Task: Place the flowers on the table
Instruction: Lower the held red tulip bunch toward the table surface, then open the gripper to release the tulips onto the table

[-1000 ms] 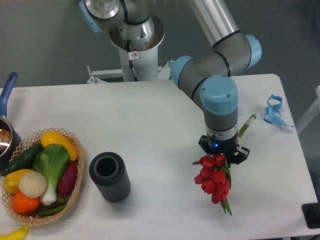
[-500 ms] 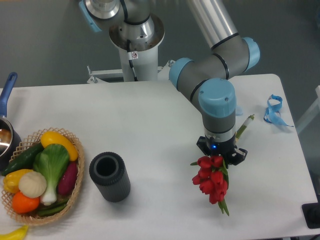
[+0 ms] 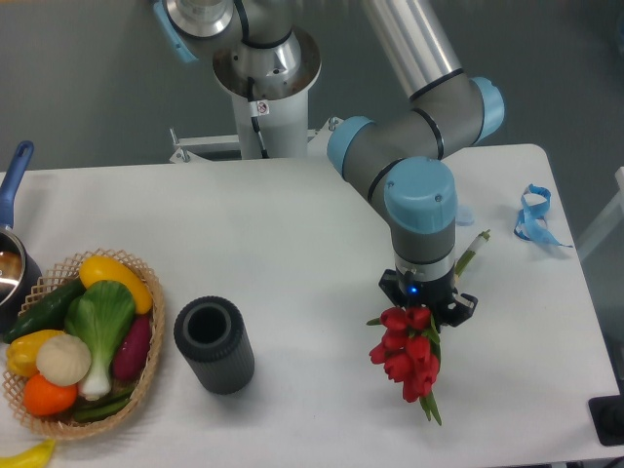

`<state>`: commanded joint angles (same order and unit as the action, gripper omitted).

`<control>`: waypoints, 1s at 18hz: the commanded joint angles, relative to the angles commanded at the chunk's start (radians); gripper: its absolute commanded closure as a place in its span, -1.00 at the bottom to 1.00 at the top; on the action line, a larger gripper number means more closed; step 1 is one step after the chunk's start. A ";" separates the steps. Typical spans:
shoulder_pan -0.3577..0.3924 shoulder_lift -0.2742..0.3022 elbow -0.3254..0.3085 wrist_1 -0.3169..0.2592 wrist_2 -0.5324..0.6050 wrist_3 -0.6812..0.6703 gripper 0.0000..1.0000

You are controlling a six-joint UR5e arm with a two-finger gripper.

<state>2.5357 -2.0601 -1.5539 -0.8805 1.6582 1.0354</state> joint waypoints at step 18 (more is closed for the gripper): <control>-0.023 -0.057 -0.002 0.014 0.002 -0.005 -0.14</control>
<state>2.5127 -2.1169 -1.5554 -0.8667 1.6598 1.0308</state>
